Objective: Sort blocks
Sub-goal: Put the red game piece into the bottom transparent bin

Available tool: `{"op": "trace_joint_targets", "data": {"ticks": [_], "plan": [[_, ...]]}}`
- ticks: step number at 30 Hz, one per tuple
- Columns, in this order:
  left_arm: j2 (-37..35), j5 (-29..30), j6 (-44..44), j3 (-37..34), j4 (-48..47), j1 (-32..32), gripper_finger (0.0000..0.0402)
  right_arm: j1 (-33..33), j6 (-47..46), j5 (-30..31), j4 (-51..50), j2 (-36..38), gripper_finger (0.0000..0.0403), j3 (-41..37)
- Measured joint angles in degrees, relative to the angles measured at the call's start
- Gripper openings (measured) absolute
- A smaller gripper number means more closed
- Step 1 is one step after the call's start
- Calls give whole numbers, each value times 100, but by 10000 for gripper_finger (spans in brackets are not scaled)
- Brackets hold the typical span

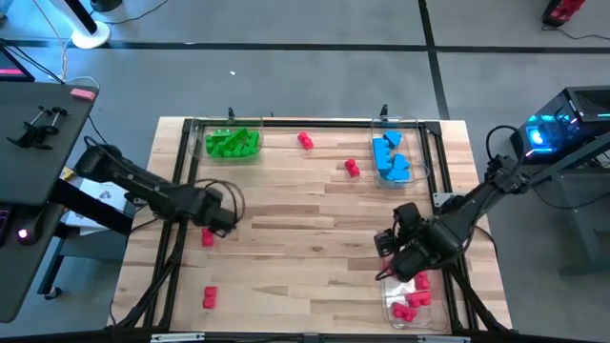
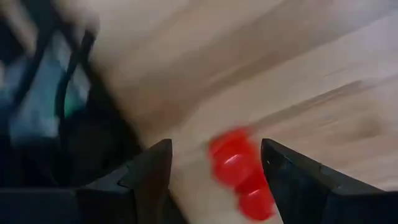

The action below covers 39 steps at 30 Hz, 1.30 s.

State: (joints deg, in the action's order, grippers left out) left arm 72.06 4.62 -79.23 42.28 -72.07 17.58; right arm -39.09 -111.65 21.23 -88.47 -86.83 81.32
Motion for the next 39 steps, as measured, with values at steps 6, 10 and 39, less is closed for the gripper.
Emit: {"op": "trace_joint_targets", "data": {"ticks": [6, 10, 39], "plan": [[-82, -4, -1300, -13, 309, 551, 234, 202, 364, 3, 2, 0, 248, 0], [-58, 46, -2213, -152, 748, 914, 234, 287, 514, 3, 6, 0, 248, 0], [1582, 332, -4318, -295, 1627, 1804, 223, 387, 821, -17, 111, 0, 248, 0]]}}
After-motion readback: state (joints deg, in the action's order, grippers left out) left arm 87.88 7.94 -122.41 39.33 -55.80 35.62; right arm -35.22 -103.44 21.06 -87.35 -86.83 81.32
